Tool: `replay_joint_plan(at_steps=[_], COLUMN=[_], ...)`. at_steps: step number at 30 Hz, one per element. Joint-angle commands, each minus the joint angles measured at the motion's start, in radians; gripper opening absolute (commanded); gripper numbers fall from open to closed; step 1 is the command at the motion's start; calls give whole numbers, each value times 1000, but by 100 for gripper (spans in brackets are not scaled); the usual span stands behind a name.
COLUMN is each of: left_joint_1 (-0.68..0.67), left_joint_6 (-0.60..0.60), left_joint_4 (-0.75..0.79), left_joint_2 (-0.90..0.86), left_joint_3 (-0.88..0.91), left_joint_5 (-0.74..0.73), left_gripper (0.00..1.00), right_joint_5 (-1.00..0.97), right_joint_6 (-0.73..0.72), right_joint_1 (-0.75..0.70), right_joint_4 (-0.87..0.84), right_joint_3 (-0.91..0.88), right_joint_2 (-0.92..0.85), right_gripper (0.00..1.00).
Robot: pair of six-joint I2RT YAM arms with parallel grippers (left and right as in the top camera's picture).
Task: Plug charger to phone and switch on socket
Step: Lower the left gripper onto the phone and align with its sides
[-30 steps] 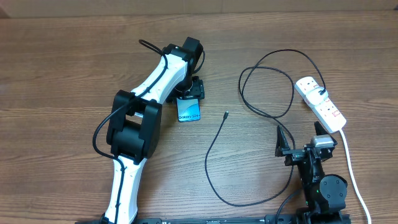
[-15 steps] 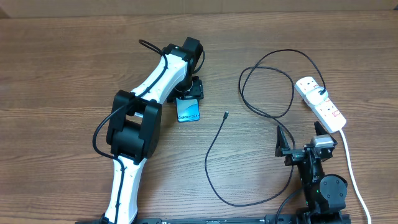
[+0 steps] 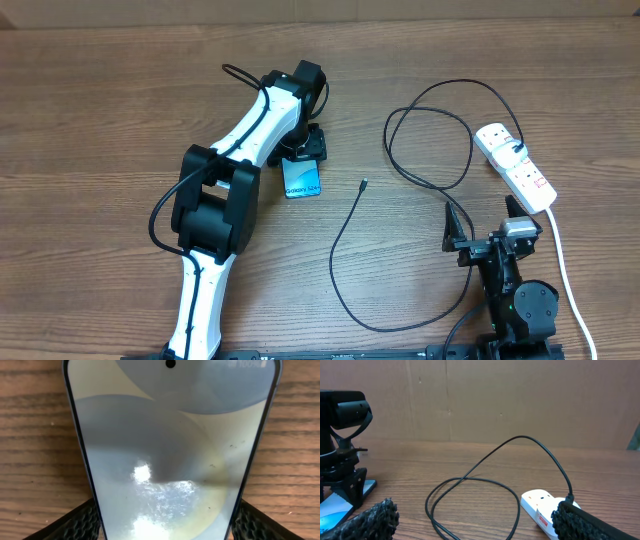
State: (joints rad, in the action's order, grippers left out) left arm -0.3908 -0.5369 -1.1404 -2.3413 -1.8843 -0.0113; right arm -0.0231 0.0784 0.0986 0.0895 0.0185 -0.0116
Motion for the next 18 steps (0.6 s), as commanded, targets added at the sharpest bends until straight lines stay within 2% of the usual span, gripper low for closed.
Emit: replay_joint_plan(at_steps=[1,10,18], left_joint_1=[6,5,5], left_joint_6=[-18,-17,-1], left_joint_4=[-24,-22,0], left_joint_2=[-5,-5,-6], left_joint_3=[-23,-35,-26], left_joint_5=[37,47,47], left_gripper=[73,74,93], right_joint_5=[2,2,2], right_joint_6=[-2,-2,-2], right_joint_1=[-5,-5,-5], right_joint_4=[-6,-6,-6], right_joint_3=[-11,-11,-11], right_joint_2=[9,9,9], right_gripper=[100,100,100])
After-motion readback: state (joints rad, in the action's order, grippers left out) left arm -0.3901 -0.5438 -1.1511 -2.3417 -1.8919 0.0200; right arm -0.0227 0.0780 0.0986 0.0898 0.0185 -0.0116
